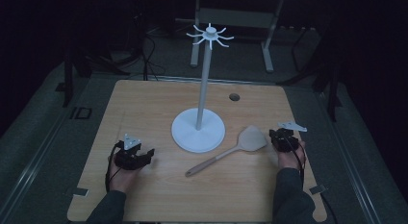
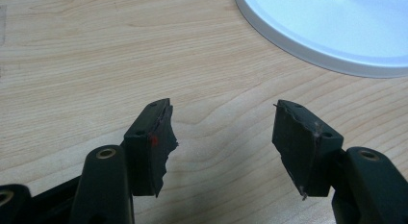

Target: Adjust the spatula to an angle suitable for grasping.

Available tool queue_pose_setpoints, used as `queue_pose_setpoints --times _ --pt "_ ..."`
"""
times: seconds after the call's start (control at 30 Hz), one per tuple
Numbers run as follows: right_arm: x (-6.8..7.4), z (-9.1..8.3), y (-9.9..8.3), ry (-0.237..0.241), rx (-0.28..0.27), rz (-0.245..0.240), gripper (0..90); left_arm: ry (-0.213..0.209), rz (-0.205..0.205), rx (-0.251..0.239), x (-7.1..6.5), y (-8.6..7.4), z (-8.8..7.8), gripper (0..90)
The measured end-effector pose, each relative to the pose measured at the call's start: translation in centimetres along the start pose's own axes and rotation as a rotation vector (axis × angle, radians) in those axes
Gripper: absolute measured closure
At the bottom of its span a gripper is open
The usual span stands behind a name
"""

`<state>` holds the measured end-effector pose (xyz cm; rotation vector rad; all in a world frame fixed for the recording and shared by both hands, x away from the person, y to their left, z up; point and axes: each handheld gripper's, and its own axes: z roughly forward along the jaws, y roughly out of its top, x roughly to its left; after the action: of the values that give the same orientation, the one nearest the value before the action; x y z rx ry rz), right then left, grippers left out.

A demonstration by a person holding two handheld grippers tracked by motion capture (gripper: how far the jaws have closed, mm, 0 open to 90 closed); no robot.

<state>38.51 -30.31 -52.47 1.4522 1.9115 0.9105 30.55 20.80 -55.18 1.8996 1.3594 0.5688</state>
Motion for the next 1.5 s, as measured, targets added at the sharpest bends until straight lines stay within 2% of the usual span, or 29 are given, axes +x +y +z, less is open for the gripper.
queue_pose_setpoints --times 0.17,0.27,0.37,0.4,0.47,0.5,0.63,0.77,1.0,1.2,1.27,1.3,1.43,1.5 --pt "-0.2 1.2 0.3 0.002 0.045 -0.021 89.9 0.000 -0.004 -0.003 0.1 0.0 0.0 39.6" --pt "-0.3 1.8 0.4 0.022 0.076 -0.019 88.7 0.001 -0.002 -0.002 0.0 0.0 -0.1 39.6" --pt "-0.2 2.3 0.2 0.069 0.112 -0.027 88.4 0.000 -0.004 -0.004 0.1 0.0 -0.1 39.6" --pt "-0.1 2.4 0.1 0.067 0.120 -0.033 89.3 -0.001 -0.006 -0.006 0.1 0.0 -0.1 39.6" --pt "-0.3 2.2 -0.1 0.091 0.122 -0.005 89.8 0.002 -0.008 -0.007 0.2 0.0 -0.2 39.5" --pt "-0.4 2.0 -0.3 0.107 0.122 -0.010 89.8 0.003 -0.009 -0.007 0.2 0.0 -0.1 39.5" --pt "-0.3 0.8 -1.0 0.137 0.136 -0.038 89.9 0.002 -0.006 -0.003 0.1 0.0 -0.1 39.6" --pt "0.3 -0.7 -2.2 0.154 0.133 -0.039 90.0 0.003 -0.008 -0.004 0.1 0.0 -0.1 39.5" --pt "2.2 -3.1 -3.9 0.170 0.116 -0.082 90.0 0.007 -0.009 -0.006 0.2 0.0 -0.2 39.5" --pt "4.2 -5.5 -5.8 0.213 0.103 -0.111 90.0 0.010 -0.014 -0.011 0.2 0.0 -0.2 39.5" --pt "4.2 -5.5 -5.8 0.213 0.103 -0.111 90.0 0.009 -0.016 -0.012 0.2 0.0 -0.2 39.5" --pt "5.1 -6.9 -6.6 0.236 0.096 -0.130 90.0 0.010 -0.017 -0.013 0.2 0.0 -0.2 39.6" --pt "6.1 -8.2 -7.4 0.272 0.097 -0.158 90.0 0.012 -0.016 -0.012 0.2 0.0 -0.2 39.5" --pt "6.9 -8.7 -7.8 0.334 0.102 -0.174 89.8 0.013 -0.014 -0.009 0.2 0.0 -0.2 39.5"
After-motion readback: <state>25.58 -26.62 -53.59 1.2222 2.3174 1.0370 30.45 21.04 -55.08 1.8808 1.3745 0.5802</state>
